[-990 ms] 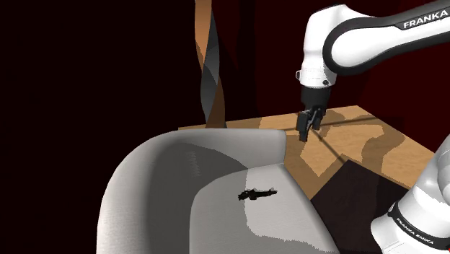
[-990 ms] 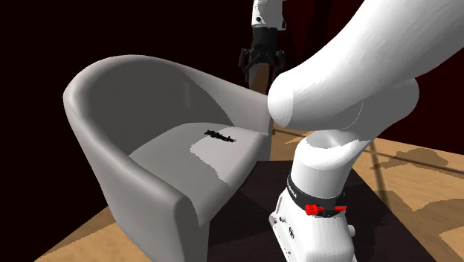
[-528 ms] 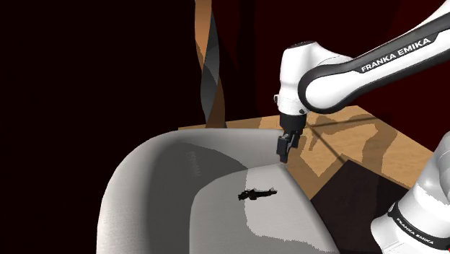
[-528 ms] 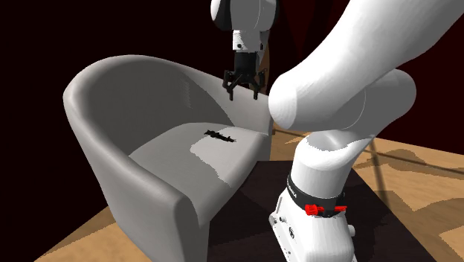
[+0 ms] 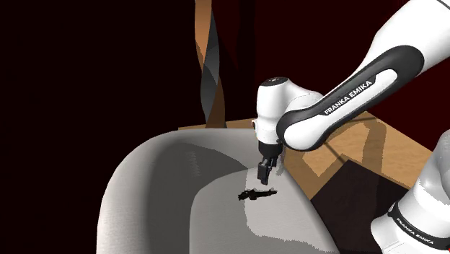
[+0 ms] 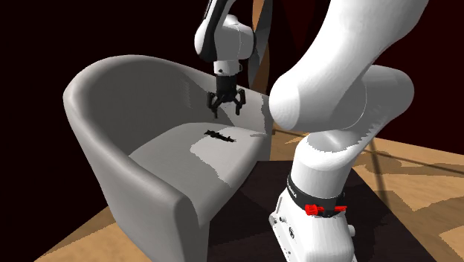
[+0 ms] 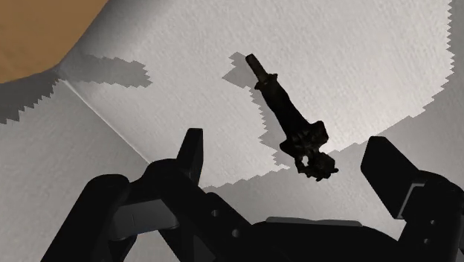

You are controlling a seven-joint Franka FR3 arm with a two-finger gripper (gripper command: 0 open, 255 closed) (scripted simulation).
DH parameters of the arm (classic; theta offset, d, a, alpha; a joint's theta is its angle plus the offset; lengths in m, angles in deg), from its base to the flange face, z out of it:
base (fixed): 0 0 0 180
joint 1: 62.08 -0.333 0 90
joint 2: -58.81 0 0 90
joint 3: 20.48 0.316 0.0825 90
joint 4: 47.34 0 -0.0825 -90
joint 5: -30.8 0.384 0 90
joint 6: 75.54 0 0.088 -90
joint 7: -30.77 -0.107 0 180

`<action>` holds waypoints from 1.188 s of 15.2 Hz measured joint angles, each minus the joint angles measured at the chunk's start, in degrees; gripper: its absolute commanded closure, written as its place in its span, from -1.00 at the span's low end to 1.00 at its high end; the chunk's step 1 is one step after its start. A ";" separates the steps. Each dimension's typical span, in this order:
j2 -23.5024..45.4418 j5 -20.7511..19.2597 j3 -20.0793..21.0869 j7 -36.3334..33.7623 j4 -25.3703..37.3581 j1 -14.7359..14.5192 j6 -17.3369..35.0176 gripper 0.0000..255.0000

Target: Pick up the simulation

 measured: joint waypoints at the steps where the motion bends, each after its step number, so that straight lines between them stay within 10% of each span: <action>1: 2.50 -1.19 0.46 -0.58 1.00 -0.15 1.68 -1.00; 13: 19.35 -11.89 0.45 -7.81 5.20 -3.21 14.54 -1.00; 14: 19.65 -12.07 0.35 -7.93 5.25 -3.27 14.77 1.00; 18: 19.86 -12.25 0.26 -8.01 5.28 -3.31 15.03 1.00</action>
